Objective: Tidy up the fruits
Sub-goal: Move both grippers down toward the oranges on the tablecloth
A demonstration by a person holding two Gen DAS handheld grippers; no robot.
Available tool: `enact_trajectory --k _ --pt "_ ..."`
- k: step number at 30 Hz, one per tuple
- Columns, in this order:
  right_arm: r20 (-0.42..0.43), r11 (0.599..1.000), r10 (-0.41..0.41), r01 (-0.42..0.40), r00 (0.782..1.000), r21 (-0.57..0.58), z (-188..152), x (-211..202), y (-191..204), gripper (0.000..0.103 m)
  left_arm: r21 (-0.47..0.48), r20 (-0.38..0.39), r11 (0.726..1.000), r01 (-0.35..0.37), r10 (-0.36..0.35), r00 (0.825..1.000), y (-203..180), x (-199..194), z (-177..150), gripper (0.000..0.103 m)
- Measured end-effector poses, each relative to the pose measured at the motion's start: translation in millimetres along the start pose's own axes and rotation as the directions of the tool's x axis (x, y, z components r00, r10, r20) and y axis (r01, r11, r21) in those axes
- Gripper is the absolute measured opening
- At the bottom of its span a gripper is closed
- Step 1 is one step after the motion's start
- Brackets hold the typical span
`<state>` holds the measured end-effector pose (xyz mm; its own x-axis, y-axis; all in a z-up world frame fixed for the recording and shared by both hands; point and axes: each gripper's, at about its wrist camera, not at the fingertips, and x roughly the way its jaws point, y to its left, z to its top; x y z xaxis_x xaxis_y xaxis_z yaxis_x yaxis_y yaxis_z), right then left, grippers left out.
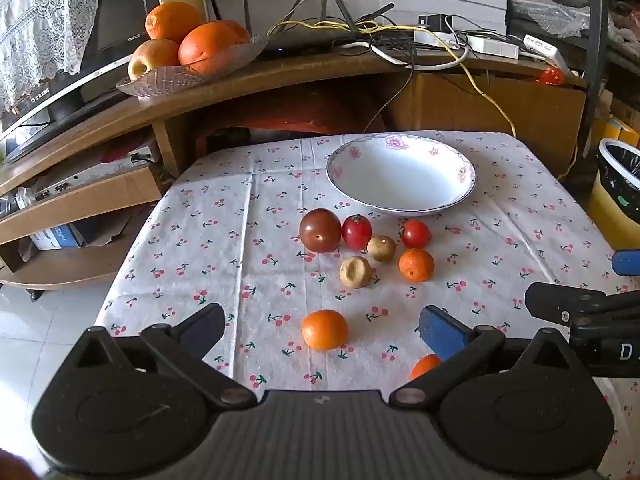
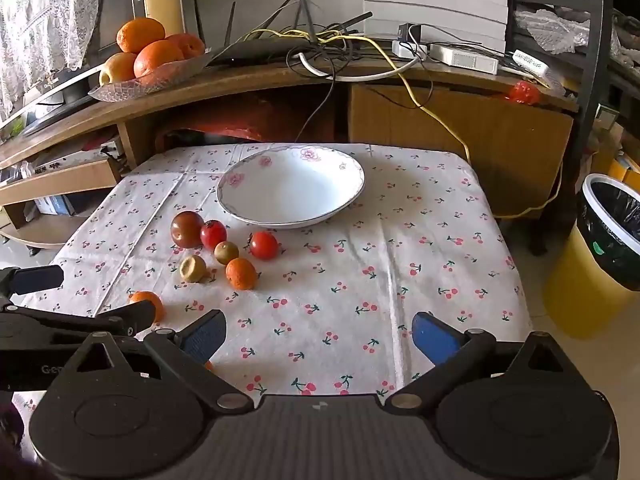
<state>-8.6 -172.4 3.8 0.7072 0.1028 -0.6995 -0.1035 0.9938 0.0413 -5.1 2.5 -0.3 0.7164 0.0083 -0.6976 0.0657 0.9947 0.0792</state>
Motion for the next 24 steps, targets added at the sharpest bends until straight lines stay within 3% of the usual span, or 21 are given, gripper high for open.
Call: enact_trajectory --k 16,21,24 --pt "-0.067 0.992 0.116 -0.119 0.991 -0.035 -3.0 1.0 7.6 0.084 0.071 0.008 0.995 -0.070 0.069 0.998 0.7 -13.4 -4.5 0.103" --pt "-0.101 0.979 0.167 -0.178 0.981 -0.101 -6.1 8.5 18.2 0.074 0.148 -0.012 0.987 -0.063 0.065 0.998 1.4 -2.6 -10.7 0.103" --pt "-0.117 0.965 0.186 -0.204 0.976 -0.166 -10.8 12.6 26.7 0.073 0.192 -0.018 0.980 -0.053 0.057 0.998 4.1 4.0 -13.1 0.103"
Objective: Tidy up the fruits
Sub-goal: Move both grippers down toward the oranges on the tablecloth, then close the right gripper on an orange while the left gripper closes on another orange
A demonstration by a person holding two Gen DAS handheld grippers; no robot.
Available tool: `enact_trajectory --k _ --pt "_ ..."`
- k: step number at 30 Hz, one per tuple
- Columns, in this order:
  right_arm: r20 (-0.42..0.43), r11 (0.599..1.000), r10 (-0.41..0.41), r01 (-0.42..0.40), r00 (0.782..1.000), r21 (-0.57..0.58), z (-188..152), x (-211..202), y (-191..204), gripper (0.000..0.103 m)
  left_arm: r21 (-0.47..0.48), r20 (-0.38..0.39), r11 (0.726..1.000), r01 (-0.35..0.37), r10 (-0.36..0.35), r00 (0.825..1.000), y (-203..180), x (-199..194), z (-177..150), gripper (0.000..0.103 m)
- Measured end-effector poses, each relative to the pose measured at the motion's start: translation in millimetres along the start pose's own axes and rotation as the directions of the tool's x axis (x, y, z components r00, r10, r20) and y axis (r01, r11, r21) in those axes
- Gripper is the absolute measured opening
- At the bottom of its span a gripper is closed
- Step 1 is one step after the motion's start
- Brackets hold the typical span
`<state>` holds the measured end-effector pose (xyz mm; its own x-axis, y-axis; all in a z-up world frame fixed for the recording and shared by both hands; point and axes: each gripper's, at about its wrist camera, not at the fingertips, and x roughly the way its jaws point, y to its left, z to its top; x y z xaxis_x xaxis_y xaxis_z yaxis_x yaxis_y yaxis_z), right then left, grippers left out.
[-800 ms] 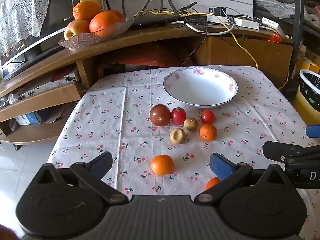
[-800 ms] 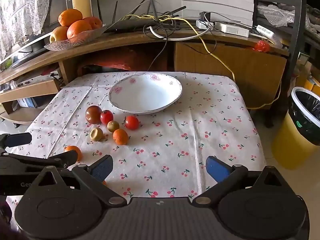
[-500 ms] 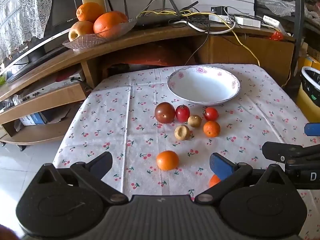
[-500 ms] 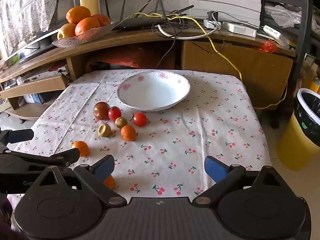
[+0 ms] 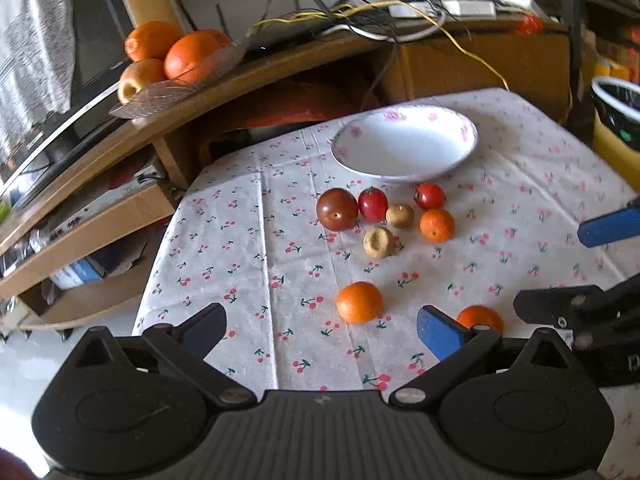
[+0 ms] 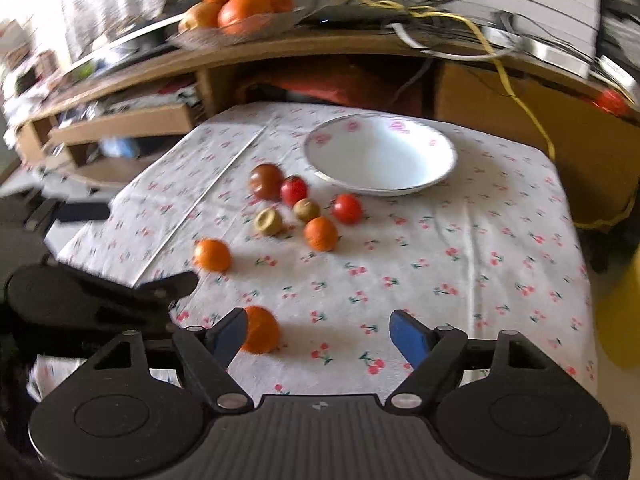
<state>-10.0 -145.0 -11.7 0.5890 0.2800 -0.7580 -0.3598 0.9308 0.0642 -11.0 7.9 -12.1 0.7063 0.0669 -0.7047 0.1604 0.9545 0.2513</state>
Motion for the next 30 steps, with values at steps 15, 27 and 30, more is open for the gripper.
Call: enact_trajectory --k 15,27,30 --pt "-0.140 0.987 0.143 -0.152 0.980 -0.055 2.4 42.6 11.9 0.033 0.018 -0.041 0.997 0.072 -0.071 0.997 14.3 16.5 -0.7 0.102" --pt "-0.132 0.989 0.146 -0.146 0.980 0.013 7.2 37.0 -7.8 0.026 -0.019 -0.122 0.982 0.186 -0.187 0.975 8.4 48.9 10.7 0.066" --pt "-0.136 0.990 0.141 -0.138 0.981 0.030 10.1 40.2 -11.8 0.026 -0.005 -0.140 0.978 0.207 -0.206 0.969 5.6 57.2 13.5 0.058"
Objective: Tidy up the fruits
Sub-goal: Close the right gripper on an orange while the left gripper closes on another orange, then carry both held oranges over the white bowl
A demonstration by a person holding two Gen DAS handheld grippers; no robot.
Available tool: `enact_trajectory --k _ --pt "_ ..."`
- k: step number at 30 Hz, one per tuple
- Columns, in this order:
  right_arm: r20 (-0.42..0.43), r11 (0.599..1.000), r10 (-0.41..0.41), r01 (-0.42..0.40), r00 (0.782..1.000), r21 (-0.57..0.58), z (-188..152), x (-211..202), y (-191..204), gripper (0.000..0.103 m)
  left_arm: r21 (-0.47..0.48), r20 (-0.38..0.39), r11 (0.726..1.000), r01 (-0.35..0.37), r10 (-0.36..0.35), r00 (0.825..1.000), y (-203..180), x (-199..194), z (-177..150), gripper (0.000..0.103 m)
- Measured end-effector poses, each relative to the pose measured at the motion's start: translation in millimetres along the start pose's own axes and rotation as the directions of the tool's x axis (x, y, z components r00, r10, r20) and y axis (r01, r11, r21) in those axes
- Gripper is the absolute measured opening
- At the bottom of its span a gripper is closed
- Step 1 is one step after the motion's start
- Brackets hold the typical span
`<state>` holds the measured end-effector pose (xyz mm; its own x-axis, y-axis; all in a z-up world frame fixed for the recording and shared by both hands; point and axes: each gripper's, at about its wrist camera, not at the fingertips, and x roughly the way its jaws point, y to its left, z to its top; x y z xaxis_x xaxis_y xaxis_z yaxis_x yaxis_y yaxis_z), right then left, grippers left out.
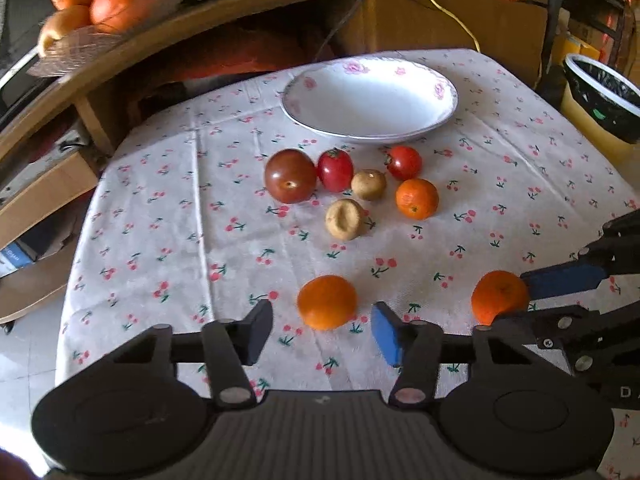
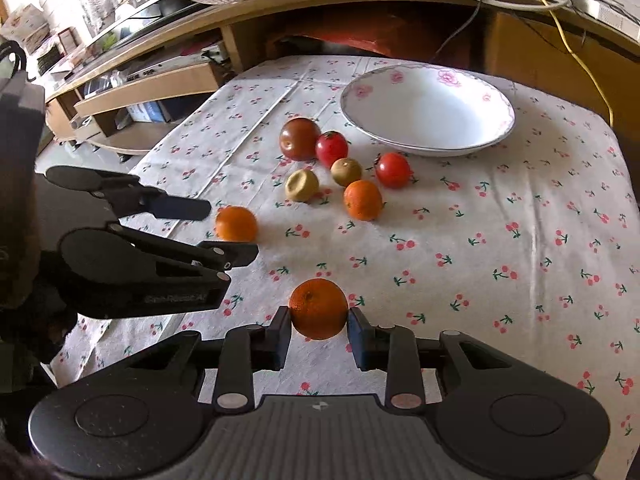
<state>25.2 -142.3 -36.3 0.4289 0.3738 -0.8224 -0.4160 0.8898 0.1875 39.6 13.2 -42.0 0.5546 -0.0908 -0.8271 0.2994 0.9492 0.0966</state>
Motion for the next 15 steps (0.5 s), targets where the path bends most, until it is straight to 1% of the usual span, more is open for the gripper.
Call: enact_trajectory --k 2,5,6,8,12,13,14,15 --pt "-0.006 1.000 -0.002 0.002 1.000 0.012 2.1 2.8 -2.4 0.026 -0.009 -0.002 1.000 0.021 -0.021 1.000 2.5 3.6 2.0 0.055" --pt "-0.017 0.999 -0.007 0.007 1.000 0.036 3.0 5.4 -7.7 0.026 -0.058 -0.006 0.997 0.057 -0.058 0.998 9.2 6.5 2.8 0.052" --pt "-0.017 0.999 0.000 0.001 1.000 0.046 2.6 5.3 -9.3 0.026 -0.058 -0.008 0.996 0.060 -0.061 0.998 9.1 6.6 2.8 0.051" --pt "-0.018 0.999 -0.002 0.003 1.000 0.054 3.3 5.6 -10.5 0.026 -0.049 -0.011 0.997 0.064 -0.065 0.998 6.7 6.3 4.0 0.047" --pt "-0.018 0.998 -0.006 0.007 1.000 0.057 4.6 6.2 -11.0 0.026 -0.042 -0.019 0.997 0.070 -0.071 0.997 6.7 6.2 5.7 0.045" --pt "-0.016 0.998 -0.009 0.010 1.000 0.055 4.9 6.1 -10.6 0.026 -0.044 -0.021 0.996 0.077 -0.078 0.997 8.7 6.7 6.2 0.044" --pt "-0.015 0.998 -0.010 0.011 1.000 0.057 5.4 5.8 -10.7 0.026 -0.046 -0.024 0.996 0.080 -0.081 0.996 10.2 6.8 6.9 0.040" --pt "-0.015 0.998 -0.009 0.009 1.000 0.061 6.2 5.2 -10.8 0.026 -0.047 -0.026 0.995 0.083 -0.084 0.996 11.6 6.8 7.6 0.040"
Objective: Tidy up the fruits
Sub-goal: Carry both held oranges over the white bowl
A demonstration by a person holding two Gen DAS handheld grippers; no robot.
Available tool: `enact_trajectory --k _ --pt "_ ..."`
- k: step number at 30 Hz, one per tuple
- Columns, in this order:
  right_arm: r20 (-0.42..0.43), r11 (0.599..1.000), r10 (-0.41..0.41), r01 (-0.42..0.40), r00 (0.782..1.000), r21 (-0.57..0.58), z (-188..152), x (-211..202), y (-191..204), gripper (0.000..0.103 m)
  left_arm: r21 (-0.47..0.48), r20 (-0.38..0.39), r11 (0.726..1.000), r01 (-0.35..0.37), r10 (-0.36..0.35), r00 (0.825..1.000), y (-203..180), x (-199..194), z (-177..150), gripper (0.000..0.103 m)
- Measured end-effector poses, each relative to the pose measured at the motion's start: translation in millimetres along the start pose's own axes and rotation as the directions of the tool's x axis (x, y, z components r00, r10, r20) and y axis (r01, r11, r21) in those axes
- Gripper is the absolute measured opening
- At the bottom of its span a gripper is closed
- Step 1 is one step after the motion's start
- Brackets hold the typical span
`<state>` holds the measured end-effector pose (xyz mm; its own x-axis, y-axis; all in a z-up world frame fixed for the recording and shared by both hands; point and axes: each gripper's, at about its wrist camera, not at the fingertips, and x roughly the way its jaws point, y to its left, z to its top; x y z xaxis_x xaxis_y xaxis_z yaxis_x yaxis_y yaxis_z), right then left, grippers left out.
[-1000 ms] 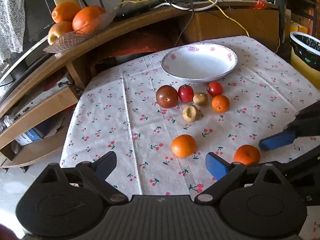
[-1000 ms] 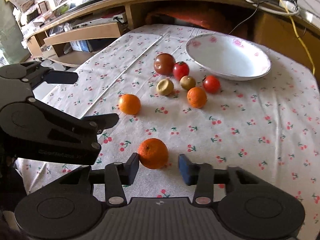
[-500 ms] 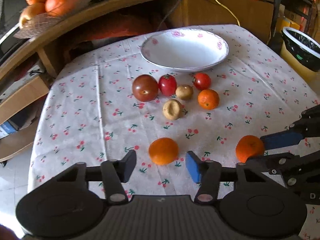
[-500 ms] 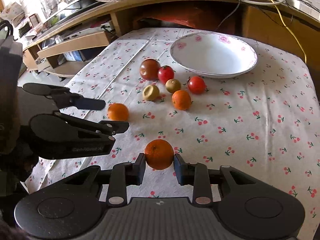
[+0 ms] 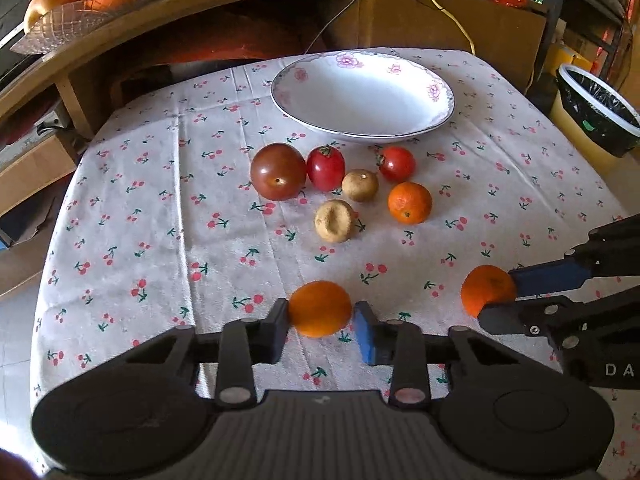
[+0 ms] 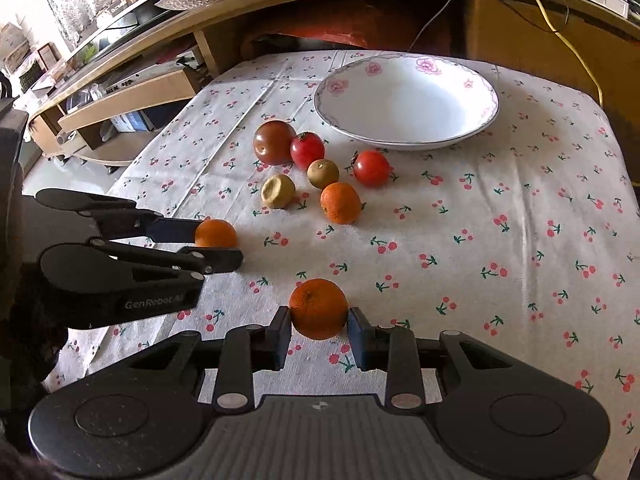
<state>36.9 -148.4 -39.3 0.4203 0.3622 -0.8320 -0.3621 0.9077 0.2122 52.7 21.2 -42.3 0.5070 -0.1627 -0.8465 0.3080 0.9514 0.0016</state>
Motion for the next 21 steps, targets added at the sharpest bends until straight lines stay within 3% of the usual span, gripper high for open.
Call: enact_trajectory --k 9,21 --pt "0.029 1.000 -0.013 0.013 0.999 0.015 16.1 -5.1 -7.1 0.025 0.026 0.021 0.998 0.061 -0.061 0.998 -10.5 -6.0 13.9 0.040" --pt "0.093 0.998 -0.058 0.057 0.994 0.012 61.7 -0.9 -24.3 0.026 0.034 0.084 0.998 0.052 -0.054 0.995 -12.9 2.5 65.7 0.040"
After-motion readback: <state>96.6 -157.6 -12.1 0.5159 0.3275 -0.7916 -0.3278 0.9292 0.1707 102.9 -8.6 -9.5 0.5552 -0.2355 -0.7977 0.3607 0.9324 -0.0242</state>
